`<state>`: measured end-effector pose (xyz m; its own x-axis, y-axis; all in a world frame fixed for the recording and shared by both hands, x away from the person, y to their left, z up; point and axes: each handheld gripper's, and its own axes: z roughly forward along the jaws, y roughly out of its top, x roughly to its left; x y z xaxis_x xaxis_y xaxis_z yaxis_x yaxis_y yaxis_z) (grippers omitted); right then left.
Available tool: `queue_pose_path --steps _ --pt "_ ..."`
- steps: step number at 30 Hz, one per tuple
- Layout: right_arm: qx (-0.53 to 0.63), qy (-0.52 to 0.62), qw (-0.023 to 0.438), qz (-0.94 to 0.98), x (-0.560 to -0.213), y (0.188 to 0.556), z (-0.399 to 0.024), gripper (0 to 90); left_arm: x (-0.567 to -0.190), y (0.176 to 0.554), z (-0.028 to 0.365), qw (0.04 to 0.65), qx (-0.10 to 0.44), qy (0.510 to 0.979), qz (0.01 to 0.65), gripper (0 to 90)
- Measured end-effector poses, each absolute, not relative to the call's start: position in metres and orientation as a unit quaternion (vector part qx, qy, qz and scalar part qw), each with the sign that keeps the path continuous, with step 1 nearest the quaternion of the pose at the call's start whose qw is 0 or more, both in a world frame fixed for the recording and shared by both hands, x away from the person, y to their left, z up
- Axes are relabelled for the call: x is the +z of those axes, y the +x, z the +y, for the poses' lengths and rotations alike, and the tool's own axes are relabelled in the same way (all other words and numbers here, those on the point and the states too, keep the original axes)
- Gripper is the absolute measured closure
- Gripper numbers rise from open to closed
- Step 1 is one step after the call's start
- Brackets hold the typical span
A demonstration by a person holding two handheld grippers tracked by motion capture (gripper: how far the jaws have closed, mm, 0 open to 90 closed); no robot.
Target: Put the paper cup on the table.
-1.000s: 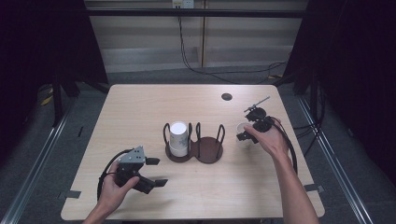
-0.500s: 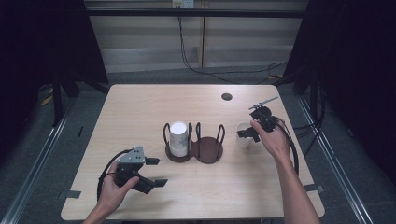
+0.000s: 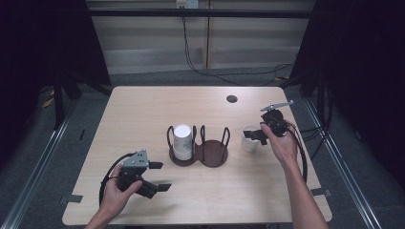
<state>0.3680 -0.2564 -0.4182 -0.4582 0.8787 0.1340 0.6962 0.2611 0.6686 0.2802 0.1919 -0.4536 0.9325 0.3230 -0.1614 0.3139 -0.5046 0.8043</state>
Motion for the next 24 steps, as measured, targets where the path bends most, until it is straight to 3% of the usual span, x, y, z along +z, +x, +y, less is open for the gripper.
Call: queue_pose_path --steps 15,24 --pt "0.390 0.508 0.162 0.750 -0.419 0.349 -0.256 13.8 -0.453 0.281 0.194 0.470 0.014 0.863 0.184 16.6" --pt "0.399 0.507 0.216 0.732 -0.422 0.330 -0.256 13.9 -0.453 0.281 0.196 0.480 0.027 0.854 0.199 16.6"
